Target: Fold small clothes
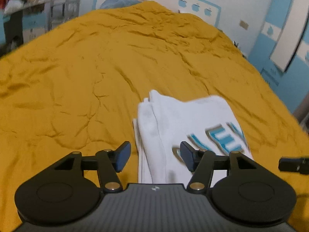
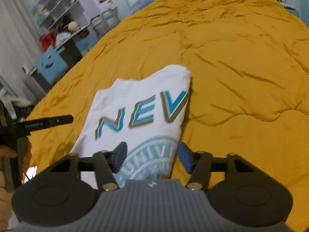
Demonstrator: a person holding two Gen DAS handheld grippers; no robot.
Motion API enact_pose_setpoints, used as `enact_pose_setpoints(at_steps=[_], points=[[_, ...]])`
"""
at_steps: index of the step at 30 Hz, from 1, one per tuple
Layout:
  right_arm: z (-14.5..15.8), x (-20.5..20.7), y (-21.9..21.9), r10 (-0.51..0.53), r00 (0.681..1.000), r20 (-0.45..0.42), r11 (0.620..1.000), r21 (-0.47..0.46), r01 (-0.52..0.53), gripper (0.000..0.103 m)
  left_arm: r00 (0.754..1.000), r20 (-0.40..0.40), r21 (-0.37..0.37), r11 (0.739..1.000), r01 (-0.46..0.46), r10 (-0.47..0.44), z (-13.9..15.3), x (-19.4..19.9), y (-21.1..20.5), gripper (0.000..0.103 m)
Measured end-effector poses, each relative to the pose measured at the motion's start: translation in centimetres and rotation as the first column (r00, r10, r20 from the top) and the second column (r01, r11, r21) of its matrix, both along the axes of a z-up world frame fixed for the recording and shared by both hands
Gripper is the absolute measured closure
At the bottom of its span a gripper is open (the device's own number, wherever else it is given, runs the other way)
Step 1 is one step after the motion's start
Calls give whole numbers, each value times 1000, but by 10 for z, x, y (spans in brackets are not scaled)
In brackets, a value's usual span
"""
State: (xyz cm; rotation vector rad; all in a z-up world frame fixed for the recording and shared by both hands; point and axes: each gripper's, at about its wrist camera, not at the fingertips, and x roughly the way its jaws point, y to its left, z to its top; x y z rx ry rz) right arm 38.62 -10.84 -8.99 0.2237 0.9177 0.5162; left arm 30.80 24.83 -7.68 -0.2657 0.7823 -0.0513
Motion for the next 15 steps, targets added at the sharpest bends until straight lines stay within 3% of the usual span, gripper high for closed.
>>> enact_pose_setpoints(at_steps=[1,4,8,12,15], points=[[-4,9,-2,-12,1000,-8,1000,16,12,43,1000,0,-51,999,-16,16,-5,7,7,23],[-19,35,-10,-48,997,-58,995,87,53,43,999,-18,-231,972,-44,41,-27,28,31,23],[-45,70,-19,-112,984,-139,976,169,135,43,994,-75,-419,902,-101,77,-62,53,57,23],[-65,97,-18,-134,976,-174,965,201,168,43,990,-107,-551,824,-132,87,-92,74,74,23],[-81,118,-19,-138,969,-206,951,246,188,42,991,-108,-600,790,-126,76,-107,91,80,23]])
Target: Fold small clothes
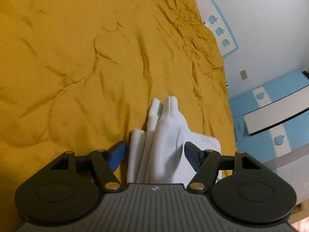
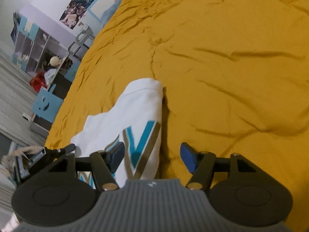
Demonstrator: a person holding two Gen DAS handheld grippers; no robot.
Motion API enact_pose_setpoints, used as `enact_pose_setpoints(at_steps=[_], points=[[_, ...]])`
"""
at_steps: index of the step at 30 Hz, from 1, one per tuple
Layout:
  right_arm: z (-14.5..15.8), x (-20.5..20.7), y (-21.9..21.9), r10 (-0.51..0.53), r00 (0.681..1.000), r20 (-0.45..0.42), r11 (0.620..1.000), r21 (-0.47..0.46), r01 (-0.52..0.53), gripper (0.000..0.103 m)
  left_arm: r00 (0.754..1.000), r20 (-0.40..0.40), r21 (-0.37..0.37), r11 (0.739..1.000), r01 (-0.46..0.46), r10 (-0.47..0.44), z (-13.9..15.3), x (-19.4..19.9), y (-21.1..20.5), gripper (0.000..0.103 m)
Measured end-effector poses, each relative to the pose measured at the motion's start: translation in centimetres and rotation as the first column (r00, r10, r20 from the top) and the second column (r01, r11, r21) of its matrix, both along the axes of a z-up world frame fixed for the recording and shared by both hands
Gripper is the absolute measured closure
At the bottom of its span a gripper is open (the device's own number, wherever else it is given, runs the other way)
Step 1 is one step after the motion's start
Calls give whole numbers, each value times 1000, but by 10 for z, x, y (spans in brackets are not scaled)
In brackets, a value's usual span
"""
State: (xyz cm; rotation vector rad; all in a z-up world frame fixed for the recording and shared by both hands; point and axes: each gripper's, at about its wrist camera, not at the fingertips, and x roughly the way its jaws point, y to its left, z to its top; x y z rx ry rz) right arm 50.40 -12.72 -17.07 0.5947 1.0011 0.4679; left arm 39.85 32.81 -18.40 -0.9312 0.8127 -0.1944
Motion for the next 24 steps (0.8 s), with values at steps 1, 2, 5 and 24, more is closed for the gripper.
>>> enact_pose_setpoints(at_steps=[1,2,5,24], points=[[-5,7,0,-4,1000,-9,1000,20,4,42,1000,3,-9,1000,11,-11,-3,6,0,24],[-10,16,1,-5,1000,-17,999,43,6,42,1000,3,-12,1000,21,-21,-5,12,0,26],[-20,34,5,-6,1000,-29,997,80,9,44,999,-5,-13,999,52,-52,-10,28,-2,35],[65,9,30,106,960,261,994,-30,-101,93,970,223,360,933,8,-94,100,-31,-58,78]])
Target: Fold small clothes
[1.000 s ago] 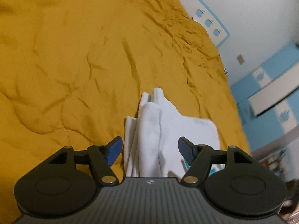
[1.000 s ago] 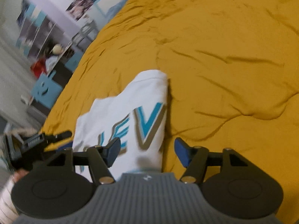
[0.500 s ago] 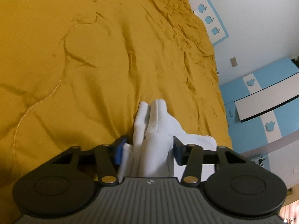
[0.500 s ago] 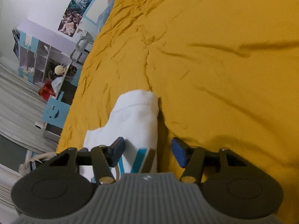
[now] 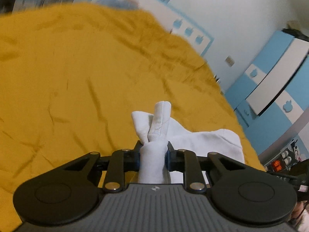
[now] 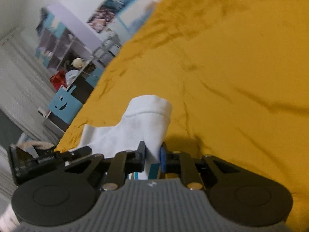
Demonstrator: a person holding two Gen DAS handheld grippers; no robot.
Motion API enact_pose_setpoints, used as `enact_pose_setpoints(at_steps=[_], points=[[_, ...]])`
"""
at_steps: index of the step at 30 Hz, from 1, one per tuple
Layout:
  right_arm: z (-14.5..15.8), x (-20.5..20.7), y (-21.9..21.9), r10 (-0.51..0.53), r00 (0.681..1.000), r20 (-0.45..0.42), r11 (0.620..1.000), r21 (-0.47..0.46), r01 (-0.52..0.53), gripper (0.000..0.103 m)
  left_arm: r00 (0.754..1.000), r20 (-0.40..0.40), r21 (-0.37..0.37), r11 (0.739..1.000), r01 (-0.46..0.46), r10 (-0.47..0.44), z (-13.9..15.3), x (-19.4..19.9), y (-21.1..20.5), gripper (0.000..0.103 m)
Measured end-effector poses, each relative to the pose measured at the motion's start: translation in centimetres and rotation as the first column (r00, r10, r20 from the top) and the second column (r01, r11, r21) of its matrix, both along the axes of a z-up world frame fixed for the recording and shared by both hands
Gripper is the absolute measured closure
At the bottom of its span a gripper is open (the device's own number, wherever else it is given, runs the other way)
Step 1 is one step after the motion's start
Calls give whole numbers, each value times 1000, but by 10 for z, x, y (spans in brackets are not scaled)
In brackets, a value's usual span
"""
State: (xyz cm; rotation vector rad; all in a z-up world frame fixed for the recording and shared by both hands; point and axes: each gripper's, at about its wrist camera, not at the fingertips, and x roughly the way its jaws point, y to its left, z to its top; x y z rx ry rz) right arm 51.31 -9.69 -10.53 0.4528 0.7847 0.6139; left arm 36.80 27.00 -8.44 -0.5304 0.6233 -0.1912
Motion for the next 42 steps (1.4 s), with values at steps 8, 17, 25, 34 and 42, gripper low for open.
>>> enact_pose_setpoints(at_steps=[8,17,25,34,42], points=[[103,-86,-15,35,978,205,999,-11,-33,94,971,237,55,997,-54,39,83,-95,-30,78],[197,-208,-72,-3,917,398,1000,11,-1,94,889,457,56,997,-51,20,158,-191,-84,78],[261,-308,-129,-13,880,475,1000,15,7,94,855,515,69,997,28,-59,198,-247,-116,78],[218,-337,-162,-46,941,336,998,-25,58,94,930,335,147,983,107,-151,143,-221,-143,78],[130,-238,-144,-55,986,157,994,-86,69,94,971,134,263,952,156,-197,78,-125,-152,79]])
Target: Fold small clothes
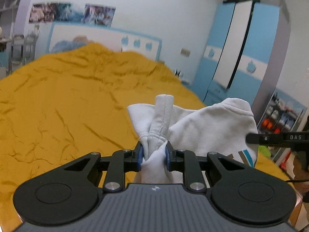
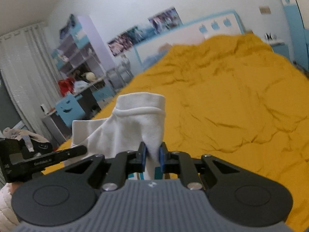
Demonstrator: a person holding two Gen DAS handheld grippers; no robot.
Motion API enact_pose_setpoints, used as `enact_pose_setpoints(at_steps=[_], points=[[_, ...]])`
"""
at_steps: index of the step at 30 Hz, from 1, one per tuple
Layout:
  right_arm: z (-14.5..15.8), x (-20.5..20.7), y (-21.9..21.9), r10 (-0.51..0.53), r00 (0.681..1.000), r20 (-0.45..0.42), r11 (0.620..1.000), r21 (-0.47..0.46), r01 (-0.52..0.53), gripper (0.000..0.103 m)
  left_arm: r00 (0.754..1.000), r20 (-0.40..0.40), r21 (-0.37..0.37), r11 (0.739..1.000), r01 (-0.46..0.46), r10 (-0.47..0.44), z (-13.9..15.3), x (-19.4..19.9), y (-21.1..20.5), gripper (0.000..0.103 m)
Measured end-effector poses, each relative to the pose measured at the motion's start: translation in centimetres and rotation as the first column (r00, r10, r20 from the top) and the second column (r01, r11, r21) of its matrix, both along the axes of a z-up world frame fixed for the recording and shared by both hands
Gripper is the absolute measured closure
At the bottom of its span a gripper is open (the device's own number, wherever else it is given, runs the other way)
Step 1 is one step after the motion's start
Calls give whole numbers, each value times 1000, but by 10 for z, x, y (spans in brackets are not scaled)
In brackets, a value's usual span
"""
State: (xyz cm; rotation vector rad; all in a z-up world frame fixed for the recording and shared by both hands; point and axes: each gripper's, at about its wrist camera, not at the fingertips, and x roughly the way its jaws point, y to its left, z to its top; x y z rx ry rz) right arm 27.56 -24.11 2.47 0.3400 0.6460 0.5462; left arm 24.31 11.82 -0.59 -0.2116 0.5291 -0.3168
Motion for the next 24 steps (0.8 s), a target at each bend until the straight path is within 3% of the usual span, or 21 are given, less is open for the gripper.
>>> enact_pose_setpoints(at_steps=[5,12,15,17,19,24], points=[[-51,73,13,-3,991,-135,1000,-23,0,95,986,-165,-31,999,15,-20,-41,57,13,79],[-131,141,23,-34,943,-330,998,-63,14,94,934,-356,-55,998,12,-31,-112,99,23,77],[-155,156,23,-61,922,-381,997,-71,37,92,911,-411,-64,998,-5,-22,-131,105,27,70],[-161,158,21,-74,921,-384,996,-81,46,88,909,-416,-66,998,-23,-7,-134,102,33,58],[-158,156,18,-100,925,-366,992,-106,66,76,914,-406,-65,996,-54,23,-129,96,41,51],[-125,133,4,-155,938,-309,980,-170,106,74,922,-380,-94,988,-124,79,-104,80,65,50]])
